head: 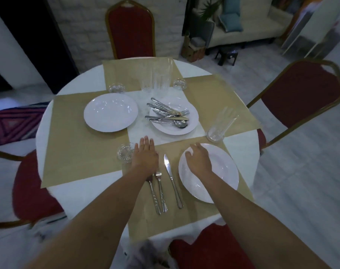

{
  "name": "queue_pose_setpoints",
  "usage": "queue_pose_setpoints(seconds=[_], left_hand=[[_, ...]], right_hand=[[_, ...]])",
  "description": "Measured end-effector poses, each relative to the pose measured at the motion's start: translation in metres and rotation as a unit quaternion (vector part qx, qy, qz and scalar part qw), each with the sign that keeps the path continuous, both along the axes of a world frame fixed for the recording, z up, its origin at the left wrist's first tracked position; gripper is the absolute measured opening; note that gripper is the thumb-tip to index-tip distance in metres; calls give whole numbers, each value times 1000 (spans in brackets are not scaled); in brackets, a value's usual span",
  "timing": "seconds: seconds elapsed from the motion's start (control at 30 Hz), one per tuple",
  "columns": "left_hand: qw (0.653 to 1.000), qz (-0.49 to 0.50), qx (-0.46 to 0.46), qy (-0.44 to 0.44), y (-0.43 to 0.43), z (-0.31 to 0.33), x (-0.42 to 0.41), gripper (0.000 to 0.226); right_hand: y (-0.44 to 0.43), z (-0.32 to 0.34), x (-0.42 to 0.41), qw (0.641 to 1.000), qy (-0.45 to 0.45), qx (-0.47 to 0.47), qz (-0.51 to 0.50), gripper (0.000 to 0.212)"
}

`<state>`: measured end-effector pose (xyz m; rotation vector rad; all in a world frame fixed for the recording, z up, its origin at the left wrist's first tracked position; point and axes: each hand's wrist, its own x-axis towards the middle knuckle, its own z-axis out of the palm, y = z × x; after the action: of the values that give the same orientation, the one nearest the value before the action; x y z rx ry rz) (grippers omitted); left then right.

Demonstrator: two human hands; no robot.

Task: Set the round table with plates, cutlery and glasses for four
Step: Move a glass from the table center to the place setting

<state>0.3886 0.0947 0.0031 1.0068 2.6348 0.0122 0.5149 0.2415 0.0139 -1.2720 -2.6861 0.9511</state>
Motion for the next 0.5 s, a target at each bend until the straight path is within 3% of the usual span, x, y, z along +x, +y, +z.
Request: queue_pose_setpoints(seconds=[0.23, 0.37, 0.5], left_hand=[[999, 25, -27, 13, -58, 11, 21, 59], [999, 44, -21, -17, -85, 15, 28, 60], [997, 56, -39, -19, -110, 16, 29, 60]], right_hand=[[-48, -1, 3, 976, -106, 75, 172, 33], [-73, 4, -7, 966, -136, 47, 215, 50], [-89, 1, -20, 959, -136, 59, 242, 40]])
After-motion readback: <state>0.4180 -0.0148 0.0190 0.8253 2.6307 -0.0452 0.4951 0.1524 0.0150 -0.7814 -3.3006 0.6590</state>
